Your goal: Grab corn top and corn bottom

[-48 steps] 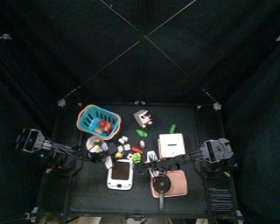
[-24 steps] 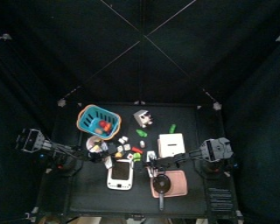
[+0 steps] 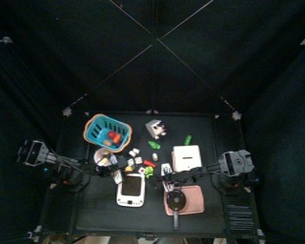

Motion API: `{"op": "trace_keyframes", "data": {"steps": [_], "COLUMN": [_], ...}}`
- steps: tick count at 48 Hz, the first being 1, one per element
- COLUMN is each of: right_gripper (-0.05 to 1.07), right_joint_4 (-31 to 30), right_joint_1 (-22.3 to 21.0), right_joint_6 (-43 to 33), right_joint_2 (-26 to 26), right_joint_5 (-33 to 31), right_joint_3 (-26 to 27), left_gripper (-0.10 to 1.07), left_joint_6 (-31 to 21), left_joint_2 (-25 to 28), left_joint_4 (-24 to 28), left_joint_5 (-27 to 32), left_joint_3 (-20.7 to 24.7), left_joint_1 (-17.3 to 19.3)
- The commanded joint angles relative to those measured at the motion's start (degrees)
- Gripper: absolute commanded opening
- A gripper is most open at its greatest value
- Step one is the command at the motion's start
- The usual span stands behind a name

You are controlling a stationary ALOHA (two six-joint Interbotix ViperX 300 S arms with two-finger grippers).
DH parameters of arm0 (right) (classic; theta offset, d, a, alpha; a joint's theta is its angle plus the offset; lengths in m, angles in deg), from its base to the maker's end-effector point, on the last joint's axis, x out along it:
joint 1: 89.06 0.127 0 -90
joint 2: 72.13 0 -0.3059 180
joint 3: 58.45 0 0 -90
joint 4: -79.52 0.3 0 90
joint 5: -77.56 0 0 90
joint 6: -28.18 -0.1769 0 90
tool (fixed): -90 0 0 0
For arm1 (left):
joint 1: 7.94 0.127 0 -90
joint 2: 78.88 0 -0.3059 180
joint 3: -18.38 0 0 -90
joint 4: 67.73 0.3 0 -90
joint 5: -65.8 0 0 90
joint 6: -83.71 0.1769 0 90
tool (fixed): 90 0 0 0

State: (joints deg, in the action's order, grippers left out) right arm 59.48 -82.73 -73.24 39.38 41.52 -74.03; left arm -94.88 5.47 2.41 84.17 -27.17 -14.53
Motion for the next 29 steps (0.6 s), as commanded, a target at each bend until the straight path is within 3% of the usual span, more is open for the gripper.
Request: {"op": "trace_keyframes", "data": {"steps": [1,13,19,29], "right_gripper": [1.0,1.0,1.0,1.0], "right_joint_4": [-0.3,-0.5,-0.4,2.7], "right_joint_1": [-0.4,-0.2,0.6,1.2], "right_joint_6": [-0.2,0.6,1.5,8.0], "right_joint_2": [-3.3,-5.4,-7.8,-9.0], "right_joint_5": [0.2,-4.8,-8.4,-9.1], "right_joint_3": [2.5,4.7,1.4,-2.5], "left_gripper": [0.73,0.73,0.73,0.73], "left_joint_6": [-0.1,0.1,-0.1,-0.1], "left_joint_2": [-0.5,-0.6,-1.1,-1.1], "left_joint_4": [0.1,0.1,0.2,0.1], "left_joint_5": [0.0,0.0,0.0,0.0], "left_joint_3": [0.9,0.8,0.7,0.8], "left_joint_1": [0.4,0.4,0.5,0.8]}}
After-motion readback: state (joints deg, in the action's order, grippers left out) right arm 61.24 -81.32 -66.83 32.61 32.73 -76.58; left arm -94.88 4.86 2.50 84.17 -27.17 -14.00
